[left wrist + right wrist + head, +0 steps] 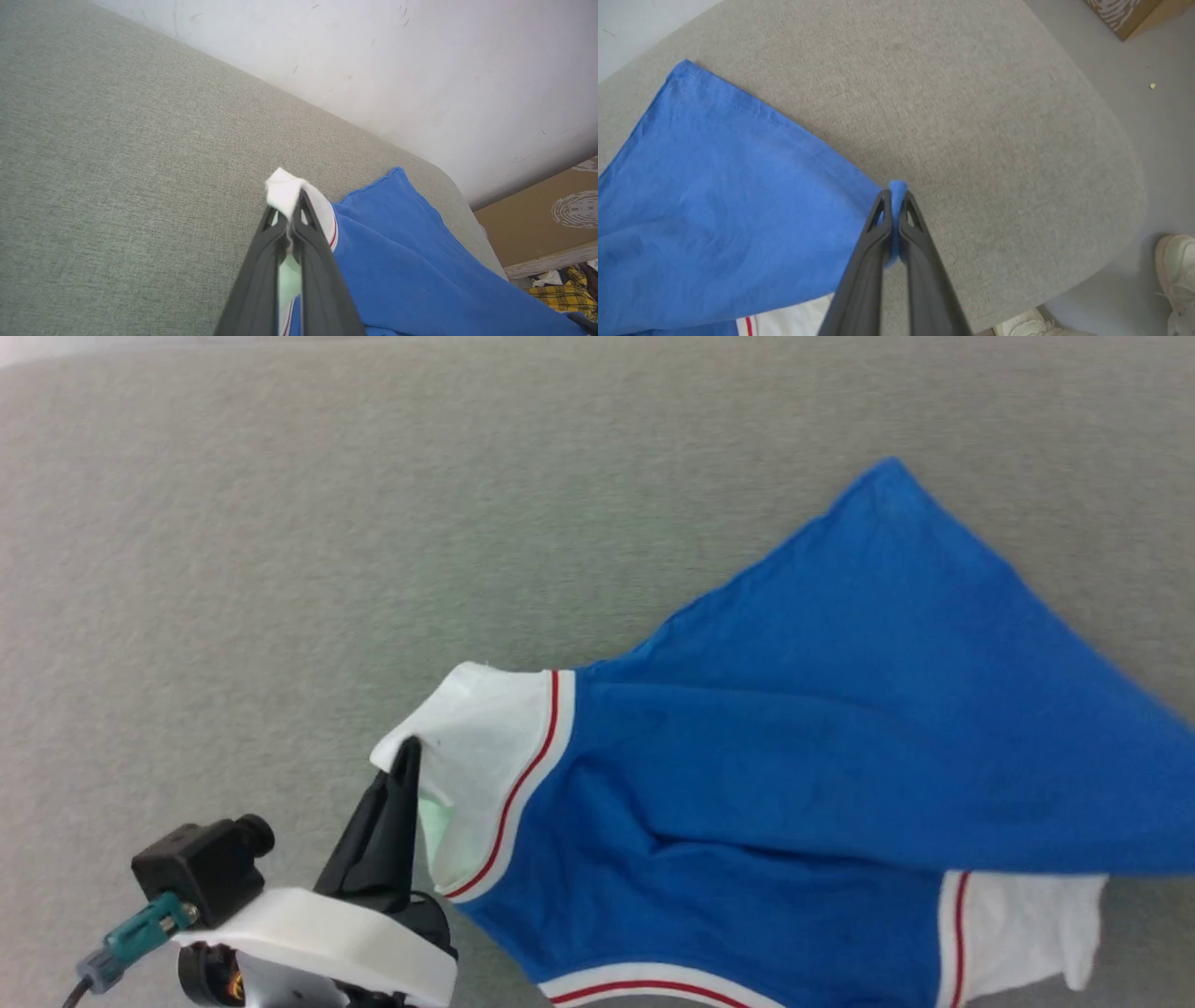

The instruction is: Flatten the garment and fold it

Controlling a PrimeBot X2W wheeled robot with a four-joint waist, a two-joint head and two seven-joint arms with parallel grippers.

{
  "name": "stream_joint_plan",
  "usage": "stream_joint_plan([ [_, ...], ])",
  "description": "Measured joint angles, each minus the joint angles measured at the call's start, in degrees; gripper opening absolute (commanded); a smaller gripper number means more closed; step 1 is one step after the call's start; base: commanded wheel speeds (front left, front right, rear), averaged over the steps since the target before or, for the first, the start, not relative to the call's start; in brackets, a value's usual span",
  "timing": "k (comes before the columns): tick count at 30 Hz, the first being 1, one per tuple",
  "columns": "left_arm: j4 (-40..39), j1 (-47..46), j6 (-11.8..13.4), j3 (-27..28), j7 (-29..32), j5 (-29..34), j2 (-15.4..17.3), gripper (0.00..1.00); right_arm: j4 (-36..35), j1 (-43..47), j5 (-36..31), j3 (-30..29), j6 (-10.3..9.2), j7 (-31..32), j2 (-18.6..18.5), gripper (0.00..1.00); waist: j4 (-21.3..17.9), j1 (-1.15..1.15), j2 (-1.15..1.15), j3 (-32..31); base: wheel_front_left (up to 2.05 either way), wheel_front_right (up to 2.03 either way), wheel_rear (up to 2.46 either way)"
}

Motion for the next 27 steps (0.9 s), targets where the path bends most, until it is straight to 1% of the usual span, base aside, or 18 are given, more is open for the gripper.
stream_joint_plan([
  [2, -0.2, 0.1, 0.0, 0.2, 0.1, -0.1, 0.4, 0.0, -0.4, 3.5, 0.0, 0.7, 0.0, -1.3, 2.3, 0.0, -1.3, 0.0, 0.0, -0.4, 0.0, 0.0, 0.0],
  [5, -0.2, 0.1, 0.0, 0.1, 0.6, -0.1, 0.6, 0.0, 1.8, 6.5, -2.0, 4.6, 0.0, -6.0, 3.1, 0.0, -2.7, 0.01, 0.0, -1.0, 0.0, 0.0, 0.0],
  [9, -0.2, 0.1, 0.3, -0.2, 1.2, -0.2, 0.6, 0.0, 9.3, 6.5, -4.7, 10.3, 0.0, -12.7, 4.9, 0.0, -3.3, 0.01, 0.0, -2.1, 0.0, 0.0, 0.0],
  [11, -0.2, 0.1, 0.5, -0.4, 1.6, -0.2, 0.7, 0.0, 14.1, 6.5, -7.2, 13.7, 0.01, -16.2, 4.6, 0.0, -3.4, 0.01, 0.0, -2.5, 0.0, 0.0, 0.0],
  [16, -0.4, 0.1, 0.7, -0.5, 2.6, -0.2, 1.1, 0.0, 25.0, 4.4, -9.3, 17.3, 0.01, -23.9, 4.6, 0.0, -3.4, 0.01, 0.0, -3.8, 0.0, 0.0, 0.0],
  [17, -0.5, 0.1, 1.0, -0.5, 2.6, -0.2, 1.1, 0.0, 26.4, 4.0, -9.8, 17.8, 0.02, -25.1, 4.1, 0.07, -3.4, 0.01, 0.0, -4.1, 0.0, 0.0, 0.0],
  [18, -0.6, 0.1, 1.1, -0.5, 2.9, -0.2, 1.2, 0.0, 27.7, 3.6, -9.9, 17.9, 0.09, -26.3, 3.7, 0.49, -3.3, 0.01, 0.0, -4.3, 0.0, 0.0, 0.0],
  [19, -0.7, 0.1, 1.1, -0.6, 3.0, -0.2, 1.2, 0.0, 28.8, 3.2, -9.9, 18.1, 0.09, -27.4, 3.5, 1.0, -3.3, 0.01, 0.0, -4.5, 0.0, 0.0, 0.0],
  [22, -0.7, 0.1, 1.1, -0.8, 3.0, -0.3, 1.2, 0.0, 29.3, 3.0, -9.3, 19.0, 0.08, -29.1, 1.6, 1.0, -2.9, 0.01, 0.0, -4.9, 0.0, 0.0, 0.0],
  [24, -0.7, 0.2, 1.0, -0.9, 2.9, -0.3, 1.1, 0.0, 27.4, 3.0, -8.3, 19.2, 0.07, -29.0, -0.1, 1.0, -2.5, 0.02, 0.0, -5.0, 0.0, 0.0, 0.0],
  [25, -0.7, 0.4, 1.0, -0.9, 2.9, -0.3, 1.0, 0.0, 25.3, 3.0, -7.5, 19.2, 0.07, -28.6, -0.9, 1.0, -2.3, 0.01, 0.0, -5.0, 0.0, 0.0, 0.0],
  [27, -0.7, 0.8, 1.0, -1.2, 2.3, -0.6, 0.7, 0.0, 18.3, 3.0, -5.6, 19.3, 0.07, -25.9, -3.1, 1.0, -1.8, 0.02, 0.0, -5.0, 0.0, 0.0, 0.0],
])
